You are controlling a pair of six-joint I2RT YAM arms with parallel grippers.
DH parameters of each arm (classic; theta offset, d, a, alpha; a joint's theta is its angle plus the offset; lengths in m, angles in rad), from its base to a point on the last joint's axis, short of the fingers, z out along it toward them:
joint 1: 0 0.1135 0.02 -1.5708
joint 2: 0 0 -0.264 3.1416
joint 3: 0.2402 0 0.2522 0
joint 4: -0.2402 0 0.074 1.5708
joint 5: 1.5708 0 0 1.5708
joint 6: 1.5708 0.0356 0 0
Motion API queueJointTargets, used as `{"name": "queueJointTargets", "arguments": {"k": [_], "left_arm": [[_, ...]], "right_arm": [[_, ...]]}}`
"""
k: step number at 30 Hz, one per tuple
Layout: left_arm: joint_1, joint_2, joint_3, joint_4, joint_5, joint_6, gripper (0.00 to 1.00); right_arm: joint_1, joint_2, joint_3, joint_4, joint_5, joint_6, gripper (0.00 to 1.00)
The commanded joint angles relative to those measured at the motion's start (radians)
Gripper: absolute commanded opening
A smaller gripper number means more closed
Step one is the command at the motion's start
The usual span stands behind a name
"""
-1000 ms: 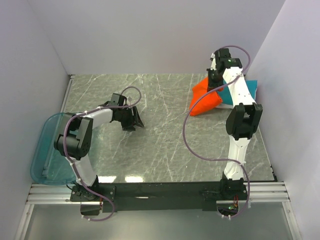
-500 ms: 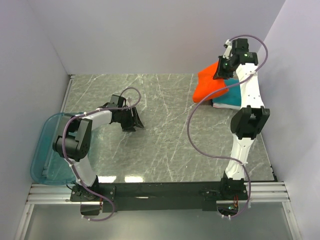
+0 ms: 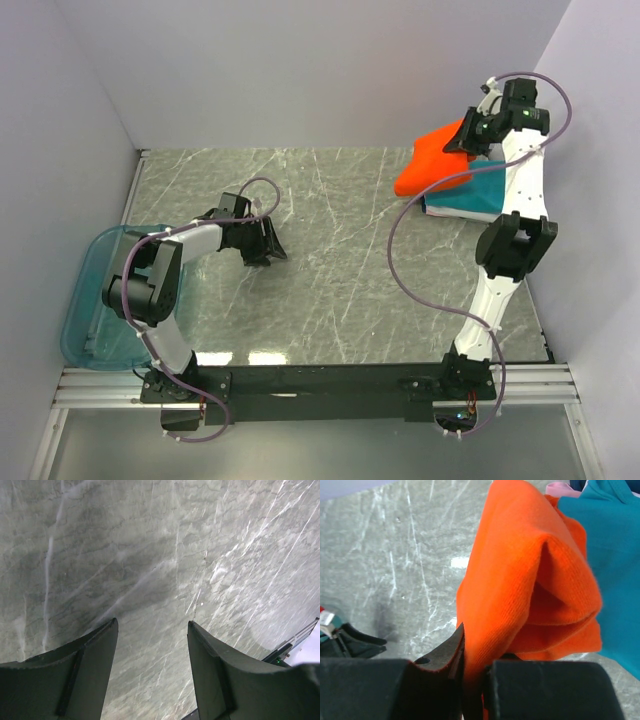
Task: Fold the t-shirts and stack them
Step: Neatly place the folded tshirt to the corner
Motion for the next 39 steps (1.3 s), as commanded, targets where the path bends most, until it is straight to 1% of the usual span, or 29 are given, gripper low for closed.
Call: {"name": "queueJointTargets", "arguments": {"k": [1, 10, 23, 30, 35, 39], "left_arm": [[-0.003, -0.017, -0.017, -0.054, -0.036, 0.009, 0.64], [-0.009, -0.02, -0.003, -0.074, -0.042, 0.012, 0.64], [-0.01, -0.033, 0.023, -0.111, -0.064, 0.017, 0.64], [-0.012, -0.053, 0.062, -0.135, -0.068, 0.014, 0.64], [-0.012, -0.067, 0.072, -0.151, -0.073, 0.01, 0.64], [-0.012, -0.081, 0.077, -0.16, -0.076, 0.007, 0.64]], "right_arm": [[-0.029, -0.053, 0.052, 0.072, -0.095, 0.017, 0.0], [-0.1, -0.016, 0.052, 0.072, -0.122, 0.014, 0.0], [-0.181, 0.035, 0.042, 0.055, -0.095, -0.008, 0.0], [-0.196, 0.068, 0.061, 0.046, 0.028, -0.017, 0.0], [-0.196, 0.096, 0.099, 0.049, 0.152, 0.0, 0.0], [-0.196, 0.111, 0.099, 0.047, 0.232, 0.001, 0.0]]}}
